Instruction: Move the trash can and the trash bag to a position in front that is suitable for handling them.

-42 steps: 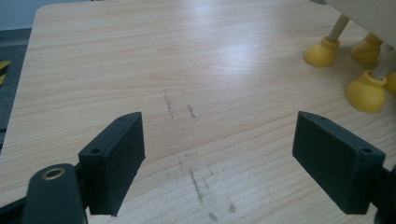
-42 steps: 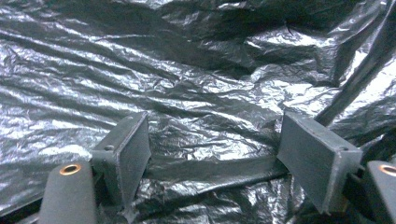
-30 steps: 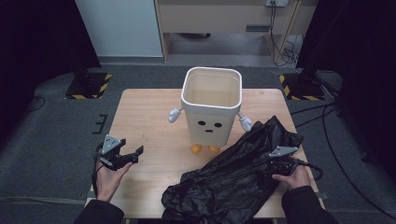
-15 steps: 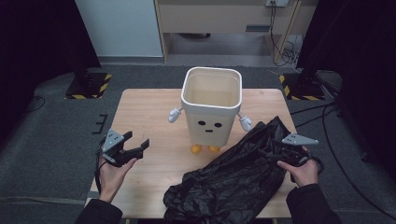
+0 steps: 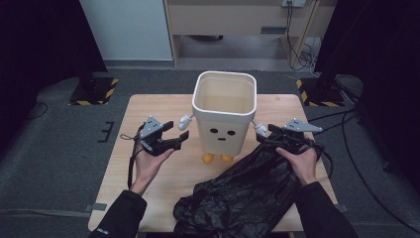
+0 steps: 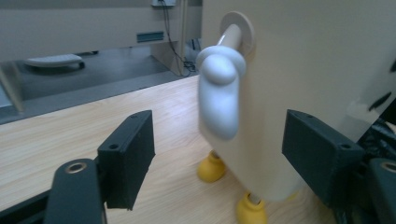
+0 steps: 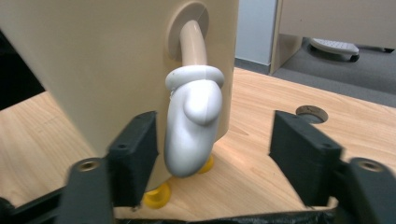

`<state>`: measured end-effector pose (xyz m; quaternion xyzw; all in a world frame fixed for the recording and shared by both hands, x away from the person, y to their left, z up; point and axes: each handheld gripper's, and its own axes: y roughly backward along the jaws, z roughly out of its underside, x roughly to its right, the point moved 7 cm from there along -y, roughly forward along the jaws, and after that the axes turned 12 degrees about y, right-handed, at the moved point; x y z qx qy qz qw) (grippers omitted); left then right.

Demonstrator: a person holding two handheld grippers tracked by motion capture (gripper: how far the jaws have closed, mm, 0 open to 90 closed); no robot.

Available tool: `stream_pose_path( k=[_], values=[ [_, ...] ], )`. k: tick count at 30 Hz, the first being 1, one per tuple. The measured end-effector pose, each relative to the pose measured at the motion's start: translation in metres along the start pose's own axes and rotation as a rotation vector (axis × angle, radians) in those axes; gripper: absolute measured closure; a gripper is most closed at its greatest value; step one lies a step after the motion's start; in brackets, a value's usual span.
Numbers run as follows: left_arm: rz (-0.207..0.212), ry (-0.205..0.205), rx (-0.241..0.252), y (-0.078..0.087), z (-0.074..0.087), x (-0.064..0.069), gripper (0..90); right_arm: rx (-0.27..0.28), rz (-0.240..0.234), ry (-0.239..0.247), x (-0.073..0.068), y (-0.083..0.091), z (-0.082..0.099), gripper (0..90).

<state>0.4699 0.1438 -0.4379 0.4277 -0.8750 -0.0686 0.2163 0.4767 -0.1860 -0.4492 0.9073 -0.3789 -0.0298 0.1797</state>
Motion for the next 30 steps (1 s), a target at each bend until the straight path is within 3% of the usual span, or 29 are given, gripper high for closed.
stream_pose_path(
  k=[4, 5, 6, 9, 11, 16, 19, 23, 25, 30],
  values=[
    [0.014, 0.001, -0.022, -0.01, -0.001, 0.003, 42.1, 0.032, -0.015, -0.021, -0.004, -0.005, -0.002, 47.6],
    [0.023, 0.001, -0.022, -0.012, -0.001, 0.004, 42.1, 0.044, -0.023, -0.033, -0.006, -0.005, -0.004, 50.7],
    [0.02, 0.02, -0.024, -0.011, -0.002, 0.005, 51.5, 0.063, -0.028, -0.038, -0.009, -0.006, -0.006, 58.1],
    [0.004, 0.042, -0.027, -0.009, -0.003, 0.004, 66.1, 0.047, -0.018, -0.028, -0.012, -0.007, -0.006, 62.3],
    [0.007, 0.082, -0.026, -0.005, -0.005, 0.004, 67.4, 0.042, -0.014, -0.038, -0.011, -0.006, -0.006, 63.6],
    [0.001, 0.094, -0.035, -0.001, -0.006, 0.004, 68.0, 0.047, 0.0, -0.08, -0.014, -0.006, -0.007, 64.5],
    [0.025, 0.135, -0.057, 0.004, -0.007, 0.005, 68.3, 0.035, -0.01, -0.098, -0.016, -0.003, -0.009, 64.9],
    [0.021, 0.137, -0.066, 0.009, -0.007, 0.006, 68.3, 0.036, -0.02, -0.099, -0.019, -0.001, -0.011, 65.4],
    [0.038, 0.155, -0.058, 0.015, -0.009, 0.009, 68.3, 0.051, -0.031, -0.109, -0.02, 0.001, -0.013, 65.6],
    [0.037, 0.146, -0.059, 0.031, -0.004, 0.016, 68.2, 0.04, -0.055, -0.099, -0.03, 0.008, -0.012, 65.6]
  ],
)
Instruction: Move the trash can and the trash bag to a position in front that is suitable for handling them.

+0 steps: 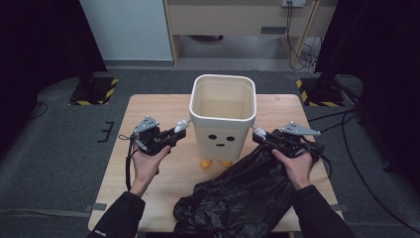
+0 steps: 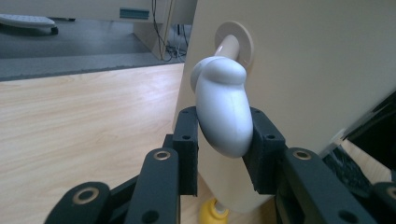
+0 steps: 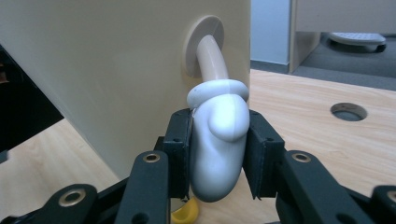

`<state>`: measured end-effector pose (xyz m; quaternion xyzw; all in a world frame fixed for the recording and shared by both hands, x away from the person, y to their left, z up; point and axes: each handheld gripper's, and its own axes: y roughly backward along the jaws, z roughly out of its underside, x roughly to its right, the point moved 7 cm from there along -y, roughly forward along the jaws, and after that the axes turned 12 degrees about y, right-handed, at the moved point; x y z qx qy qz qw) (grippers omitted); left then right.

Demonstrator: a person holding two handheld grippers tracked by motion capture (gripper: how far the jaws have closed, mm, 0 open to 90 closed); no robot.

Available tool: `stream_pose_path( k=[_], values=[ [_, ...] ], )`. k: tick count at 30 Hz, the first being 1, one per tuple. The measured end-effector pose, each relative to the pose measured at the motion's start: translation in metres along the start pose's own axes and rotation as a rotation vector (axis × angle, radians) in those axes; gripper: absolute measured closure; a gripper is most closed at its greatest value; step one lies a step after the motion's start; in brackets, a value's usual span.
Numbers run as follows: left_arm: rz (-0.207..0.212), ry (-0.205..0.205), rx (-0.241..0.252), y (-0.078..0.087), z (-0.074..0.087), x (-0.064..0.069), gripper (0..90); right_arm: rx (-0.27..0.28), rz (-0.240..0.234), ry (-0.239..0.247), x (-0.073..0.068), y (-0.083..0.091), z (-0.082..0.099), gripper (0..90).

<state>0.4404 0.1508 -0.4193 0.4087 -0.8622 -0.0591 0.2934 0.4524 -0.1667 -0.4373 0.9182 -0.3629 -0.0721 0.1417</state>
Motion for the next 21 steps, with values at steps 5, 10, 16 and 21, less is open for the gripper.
stream_pose_path(
  k=[5, 10, 16, 21],
  values=[
    [0.008, 0.008, 0.0, 0.012, 0.006, 0.003, 68.3, -0.011, -0.032, 0.015, -0.013, 0.008, 0.001, 65.6],
    [0.001, 0.005, -0.005, 0.019, 0.009, 0.01, 68.3, -0.035, -0.046, 0.035, -0.021, 0.015, 0.002, 65.4],
    [-0.004, 0.008, -0.035, 0.027, 0.028, 0.015, 68.0, -0.058, -0.056, 0.05, -0.025, 0.023, 0.006, 65.7],
    [0.004, -0.016, -0.03, 0.033, 0.034, 0.015, 67.7, -0.029, -0.038, 0.069, -0.027, 0.02, 0.007, 65.4]
  ],
)
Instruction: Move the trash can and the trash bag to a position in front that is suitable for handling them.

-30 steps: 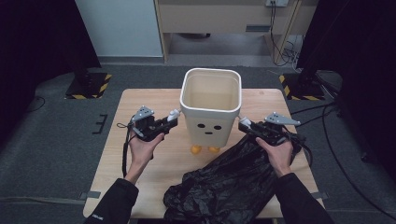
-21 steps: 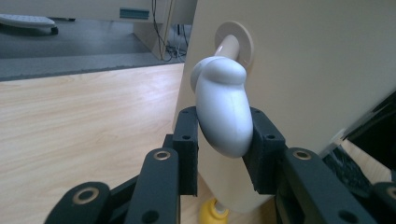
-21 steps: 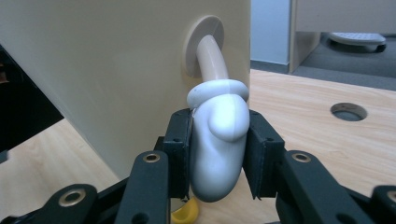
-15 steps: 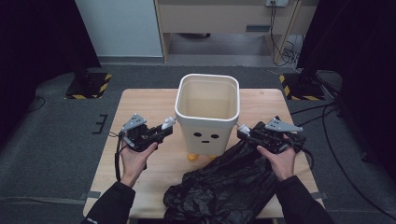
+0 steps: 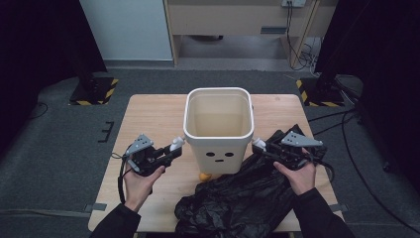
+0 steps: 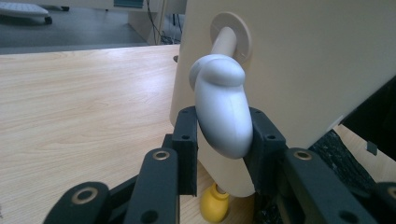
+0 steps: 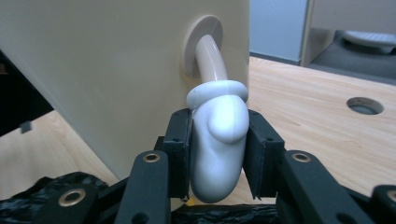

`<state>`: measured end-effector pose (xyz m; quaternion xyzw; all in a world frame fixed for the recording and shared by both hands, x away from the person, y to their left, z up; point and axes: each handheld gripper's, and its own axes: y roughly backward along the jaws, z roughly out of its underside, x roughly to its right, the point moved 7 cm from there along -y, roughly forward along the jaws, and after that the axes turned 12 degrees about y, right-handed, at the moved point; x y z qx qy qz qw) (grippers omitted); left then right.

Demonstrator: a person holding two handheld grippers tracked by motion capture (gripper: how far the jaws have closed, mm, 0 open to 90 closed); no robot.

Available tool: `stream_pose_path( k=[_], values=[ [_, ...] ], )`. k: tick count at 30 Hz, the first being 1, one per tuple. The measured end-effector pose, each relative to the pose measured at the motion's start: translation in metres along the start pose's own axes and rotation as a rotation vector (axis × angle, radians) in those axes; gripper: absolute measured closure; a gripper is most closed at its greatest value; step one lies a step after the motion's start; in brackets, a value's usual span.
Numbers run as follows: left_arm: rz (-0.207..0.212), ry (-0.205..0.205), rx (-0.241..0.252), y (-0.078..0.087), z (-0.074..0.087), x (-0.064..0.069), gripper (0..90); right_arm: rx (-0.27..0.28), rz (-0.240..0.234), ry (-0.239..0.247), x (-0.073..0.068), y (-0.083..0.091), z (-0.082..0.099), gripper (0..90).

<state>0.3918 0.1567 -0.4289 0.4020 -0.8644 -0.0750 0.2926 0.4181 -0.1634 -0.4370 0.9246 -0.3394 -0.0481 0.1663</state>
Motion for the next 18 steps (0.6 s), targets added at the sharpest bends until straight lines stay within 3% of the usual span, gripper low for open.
stream_pose_path(
  k=[4, 6, 10, 15, 18],
  values=[
    [0.007, -0.047, 0.027, -0.002, -0.001, 0.003, 66.8, -0.006, 0.006, 0.005, 0.0, 0.0, 0.003, 58.0],
    [0.011, -0.051, 0.042, 0.001, -0.003, 0.004, 64.6, -0.002, 0.006, -0.002, 0.0, 0.002, 0.007, 57.8],
    [-0.026, -0.061, 0.111, 0.014, -0.016, 0.0, 55.6, 0.018, 0.004, -0.01, 0.004, 0.011, 0.011, 51.3],
    [-0.055, -0.035, 0.168, 0.024, -0.025, -0.009, 47.5, 0.053, 0.036, -0.021, 0.011, 0.025, 0.012, 41.7],
    [-0.081, -0.031, 0.195, 0.027, -0.029, -0.016, 39.8, 0.038, 0.073, -0.041, 0.021, 0.036, 0.026, 34.5]
  ],
)
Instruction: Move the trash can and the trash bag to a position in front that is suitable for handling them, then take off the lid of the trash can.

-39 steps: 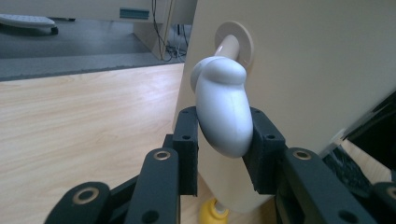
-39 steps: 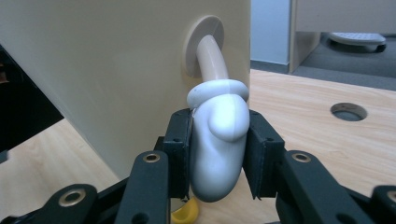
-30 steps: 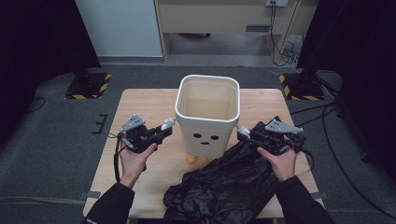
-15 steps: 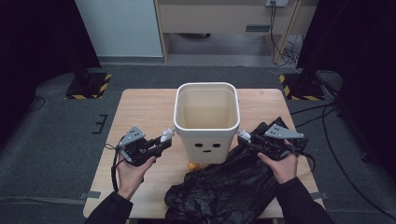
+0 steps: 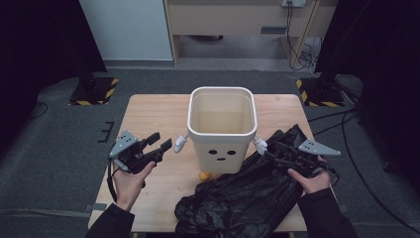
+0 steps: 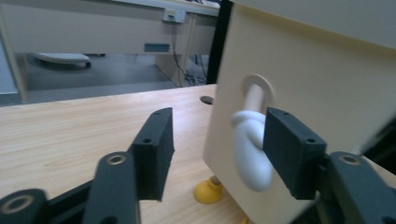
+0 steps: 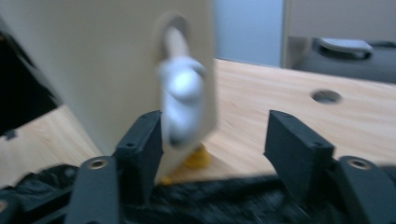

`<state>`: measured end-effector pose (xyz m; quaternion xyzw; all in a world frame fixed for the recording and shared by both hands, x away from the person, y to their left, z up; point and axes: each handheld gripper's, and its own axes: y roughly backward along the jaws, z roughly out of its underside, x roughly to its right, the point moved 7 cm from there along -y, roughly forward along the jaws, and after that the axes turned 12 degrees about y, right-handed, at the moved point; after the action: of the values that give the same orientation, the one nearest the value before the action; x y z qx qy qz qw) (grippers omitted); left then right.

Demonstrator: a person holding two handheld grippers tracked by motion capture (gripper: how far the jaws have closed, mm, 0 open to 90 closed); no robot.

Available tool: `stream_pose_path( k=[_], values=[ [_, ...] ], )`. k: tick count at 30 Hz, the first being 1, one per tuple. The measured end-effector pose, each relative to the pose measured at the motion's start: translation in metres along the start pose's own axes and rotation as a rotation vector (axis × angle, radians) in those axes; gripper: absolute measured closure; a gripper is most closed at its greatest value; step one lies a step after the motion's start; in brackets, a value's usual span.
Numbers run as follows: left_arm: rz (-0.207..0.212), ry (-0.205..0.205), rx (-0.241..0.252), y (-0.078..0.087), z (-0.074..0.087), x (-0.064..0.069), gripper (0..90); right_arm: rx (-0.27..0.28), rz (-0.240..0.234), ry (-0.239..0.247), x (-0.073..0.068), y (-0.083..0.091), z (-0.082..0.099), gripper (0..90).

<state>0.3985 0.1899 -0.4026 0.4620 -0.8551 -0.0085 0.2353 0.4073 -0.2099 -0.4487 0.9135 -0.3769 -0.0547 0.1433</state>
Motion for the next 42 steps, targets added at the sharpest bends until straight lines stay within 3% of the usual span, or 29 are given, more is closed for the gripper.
stream_pose_path(
  k=[1, 2, 6, 7, 8, 14, 17, 20, 21, 30, 33, 42],
  values=[
    [-0.013, 0.002, 0.005, 0.0, -0.001, -0.004, 37.8, -0.009, 0.01, -0.004, 0.003, 0.002, 0.005, 33.3],
    [-0.021, -0.002, 0.008, 0.001, -0.001, -0.006, 34.0, -0.053, 0.037, -0.018, 0.012, 0.008, 0.02, 30.8],
    [-0.041, 0.009, 0.03, 0.001, -0.005, -0.013, 28.1, -0.112, 0.064, -0.012, 0.023, 0.012, 0.041, 26.0],
    [-0.044, 0.011, 0.034, 0.002, -0.007, -0.015, 26.1, -0.17, 0.068, -0.004, 0.028, 0.012, 0.056, 26.0],
    [-0.049, 0.012, 0.035, 0.002, -0.008, -0.017, 26.1, -0.17, 0.068, -0.004, 0.028, 0.012, 0.056, 26.0],
    [-0.079, 0.018, 0.066, 0.006, -0.022, -0.025, 21.9, -0.308, 0.076, 0.009, 0.035, 0.002, 0.088, 21.2],
    [-0.081, 0.013, 0.081, 0.002, -0.031, -0.023, 20.6, -0.387, 0.093, 0.012, 0.041, -0.002, 0.106, 19.7],
    [-0.078, -0.005, 0.081, -0.004, -0.04, -0.017, 20.3, -0.425, 0.102, 0.012, 0.044, -0.004, 0.115, 18.4],
    [-0.076, -0.019, 0.087, -0.009, -0.047, -0.012, 20.0, -0.463, 0.106, 0.009, 0.046, -0.006, 0.122, 17.5],
    [-0.029, -0.041, 0.148, -0.03, -0.088, 0.019, 19.5, -0.538, 0.076, 0.05, 0.043, -0.012, 0.135, 13.3],
    [-0.016, -0.04, 0.165, -0.032, -0.097, 0.026, 19.5, -0.532, 0.077, 0.052, 0.044, -0.012, 0.136, 12.3],
    [0.009, -0.088, 0.178, -0.048, -0.124, 0.052, 19.6, -0.519, 0.091, 0.05, 0.043, -0.012, 0.138, 6.9]
  ],
)
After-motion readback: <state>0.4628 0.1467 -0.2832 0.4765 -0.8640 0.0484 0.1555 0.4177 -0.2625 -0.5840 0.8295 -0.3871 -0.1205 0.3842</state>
